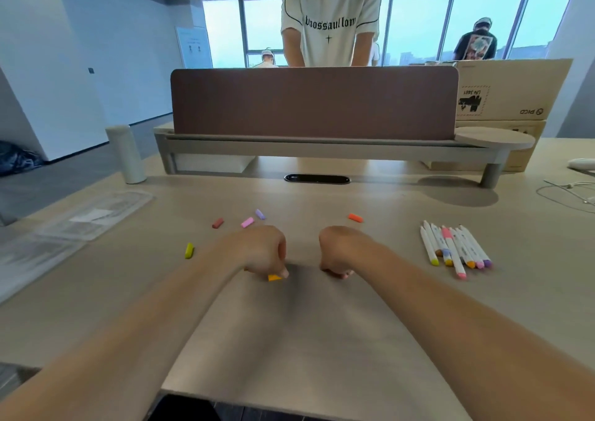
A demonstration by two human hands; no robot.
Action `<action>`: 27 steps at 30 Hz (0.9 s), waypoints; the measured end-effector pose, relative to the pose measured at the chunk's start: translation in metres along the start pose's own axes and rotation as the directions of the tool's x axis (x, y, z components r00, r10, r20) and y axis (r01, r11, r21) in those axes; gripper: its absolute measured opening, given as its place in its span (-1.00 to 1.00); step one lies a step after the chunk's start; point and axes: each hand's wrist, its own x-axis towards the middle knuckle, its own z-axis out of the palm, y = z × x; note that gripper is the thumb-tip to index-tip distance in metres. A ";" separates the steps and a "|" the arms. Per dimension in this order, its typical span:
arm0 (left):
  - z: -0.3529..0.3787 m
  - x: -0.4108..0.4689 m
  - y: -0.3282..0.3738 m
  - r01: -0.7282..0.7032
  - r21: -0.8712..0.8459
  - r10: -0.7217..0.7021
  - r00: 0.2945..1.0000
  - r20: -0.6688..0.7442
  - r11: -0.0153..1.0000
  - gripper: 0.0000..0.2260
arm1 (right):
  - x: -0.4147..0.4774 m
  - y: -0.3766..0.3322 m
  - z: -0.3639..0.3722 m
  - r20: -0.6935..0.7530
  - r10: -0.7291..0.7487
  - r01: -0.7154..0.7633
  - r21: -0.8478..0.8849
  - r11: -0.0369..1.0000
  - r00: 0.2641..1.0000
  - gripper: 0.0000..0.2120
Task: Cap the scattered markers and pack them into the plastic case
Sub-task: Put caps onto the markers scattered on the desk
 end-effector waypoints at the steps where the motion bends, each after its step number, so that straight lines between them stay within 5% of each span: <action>1: 0.002 -0.002 -0.001 -0.010 0.015 0.010 1.000 0.009 1.000 -0.74 | -0.003 -0.001 0.000 0.007 -0.003 0.003 -0.038 0.999 1.000 -0.80; 4: 0.008 -0.006 -0.003 -0.007 0.077 0.005 1.000 0.028 0.997 -0.74 | -0.006 0.003 0.004 -0.084 -0.036 0.033 -0.037 0.999 0.996 -0.91; 12: 0.011 0.008 0.009 -0.030 0.057 0.037 0.990 -0.133 0.998 -0.77 | -0.002 0.030 0.010 -0.336 0.048 0.036 0.239 0.970 0.941 -0.79; 16: 0.003 0.021 0.025 -0.074 -0.150 0.051 0.987 -0.155 0.986 -0.84 | 0.000 0.055 0.001 -0.317 0.128 -0.049 0.248 0.967 0.940 -0.77; 18: -0.001 0.029 0.035 -0.119 -0.134 0.098 0.983 -0.156 0.984 -0.76 | 0.005 0.065 0.001 -0.313 0.185 -0.105 0.256 0.961 0.931 -0.88; 21: 0.000 0.048 0.047 -0.126 -0.057 0.115 0.980 -0.163 0.990 -0.81 | 0.012 0.073 0.008 -0.283 0.199 -0.122 0.268 0.956 0.938 -0.72; 25: 0.005 0.068 0.061 -0.084 -0.062 0.072 0.982 -0.176 0.995 -0.94 | 0.020 0.075 0.021 -0.255 0.161 -0.107 0.214 0.971 0.953 -0.75; 27: 0.007 0.077 0.067 -0.075 -0.086 0.059 0.982 -0.182 0.993 -0.84 | 0.023 0.076 0.025 -0.272 0.151 -0.102 0.185 0.977 0.950 -0.76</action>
